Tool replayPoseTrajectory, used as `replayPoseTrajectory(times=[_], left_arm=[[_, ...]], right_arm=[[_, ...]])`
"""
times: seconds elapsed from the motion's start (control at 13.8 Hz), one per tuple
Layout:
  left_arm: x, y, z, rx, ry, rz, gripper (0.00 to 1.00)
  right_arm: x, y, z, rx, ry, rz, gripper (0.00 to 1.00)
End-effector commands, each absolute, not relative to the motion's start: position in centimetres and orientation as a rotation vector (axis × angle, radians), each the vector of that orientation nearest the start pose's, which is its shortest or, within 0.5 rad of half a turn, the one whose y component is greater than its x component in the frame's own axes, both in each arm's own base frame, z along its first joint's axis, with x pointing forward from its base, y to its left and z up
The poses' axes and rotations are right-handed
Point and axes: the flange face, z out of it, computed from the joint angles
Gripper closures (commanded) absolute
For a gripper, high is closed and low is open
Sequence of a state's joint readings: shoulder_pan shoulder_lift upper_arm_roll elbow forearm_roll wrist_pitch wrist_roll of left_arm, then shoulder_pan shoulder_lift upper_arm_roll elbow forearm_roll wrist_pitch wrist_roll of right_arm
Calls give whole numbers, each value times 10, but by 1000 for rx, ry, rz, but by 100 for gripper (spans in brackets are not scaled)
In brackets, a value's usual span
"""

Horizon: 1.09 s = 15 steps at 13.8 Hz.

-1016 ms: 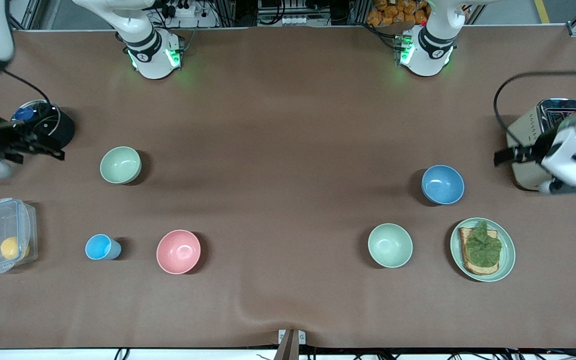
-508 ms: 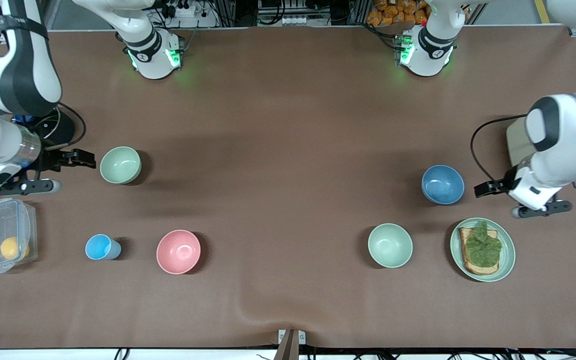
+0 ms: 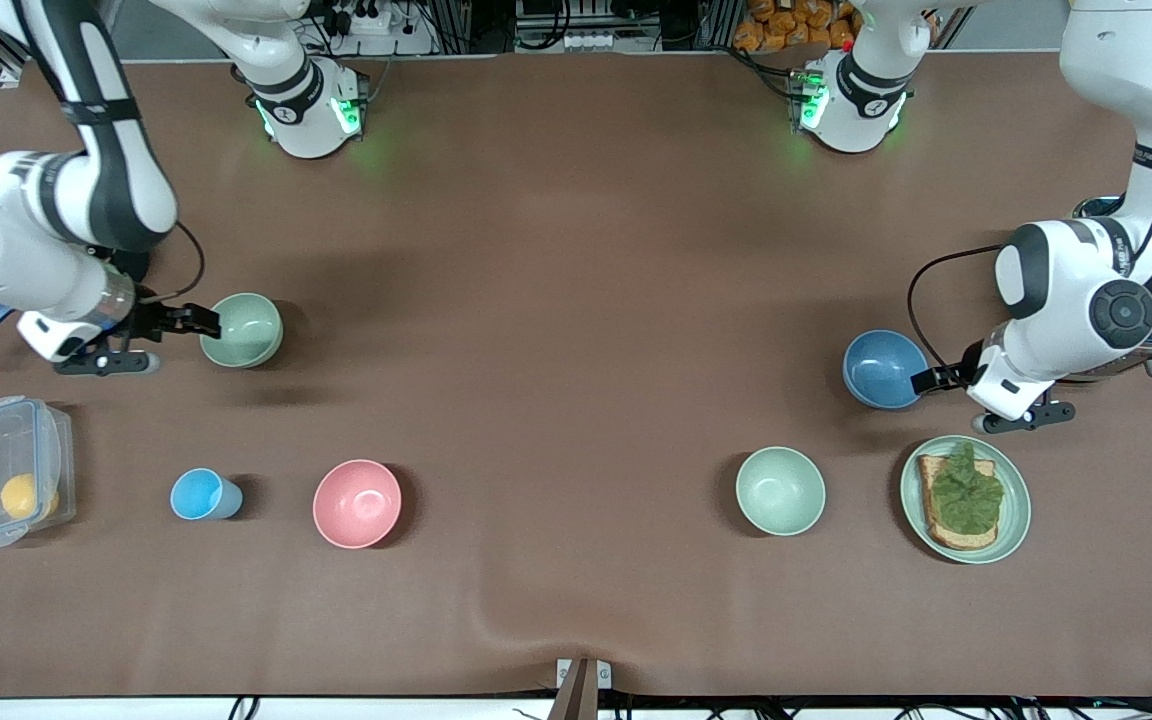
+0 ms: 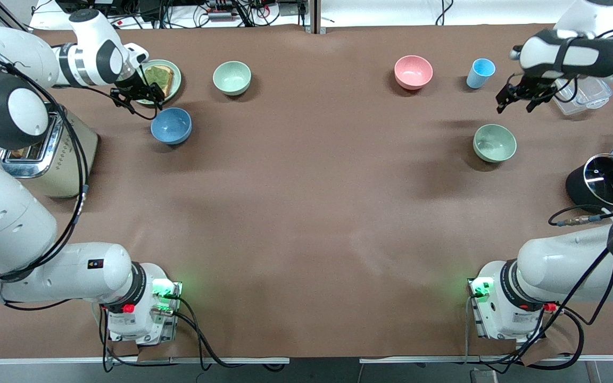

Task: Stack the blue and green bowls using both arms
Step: 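Reach the right gripper to the green bowl while the left gripper reaches the blue bowl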

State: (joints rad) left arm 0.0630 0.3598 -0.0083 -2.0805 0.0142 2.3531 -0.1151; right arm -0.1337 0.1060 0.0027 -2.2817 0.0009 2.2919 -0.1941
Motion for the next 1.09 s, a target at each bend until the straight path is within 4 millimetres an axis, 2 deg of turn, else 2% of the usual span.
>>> replayPoseTrajectory(times=[0.0,0.07,0.22,0.29,0.51,0.58,0.73,0.8,0.87,0.94,1.02], left_arm=[[571,30,233,-3134,-276,160,0],[569,29,231,-3134,-273,169,0],[564,28,223,-3133,-264,196,0],[563,25,221,-3134,-244,206,0],[561,22,214,-3133,-227,239,0],[561,19,214,-3133,-218,247,7],[561,10,211,-3136,-207,257,31],[561,10,210,-3136,-207,259,44],[561,8,210,-3136,-205,259,60],[561,8,211,-3137,-202,257,90],[562,6,212,-3137,-200,257,100]], right_arm=[[500,-85,275,-3092,-261,101,3],[498,-103,264,-3083,-320,94,5],[495,-121,247,-3071,-356,78,11],[492,-122,237,-3058,-328,93,15],[483,-116,214,-3022,-235,101,36],[479,-113,209,-3009,-209,107,48],[478,-110,201,-3012,-202,84,74],[478,-111,198,-3011,-215,85,100],[478,-111,199,-3009,-234,83,100],[478,-110,200,-3004,-237,93,100],[480,-108,203,-2998,-230,110,100]])
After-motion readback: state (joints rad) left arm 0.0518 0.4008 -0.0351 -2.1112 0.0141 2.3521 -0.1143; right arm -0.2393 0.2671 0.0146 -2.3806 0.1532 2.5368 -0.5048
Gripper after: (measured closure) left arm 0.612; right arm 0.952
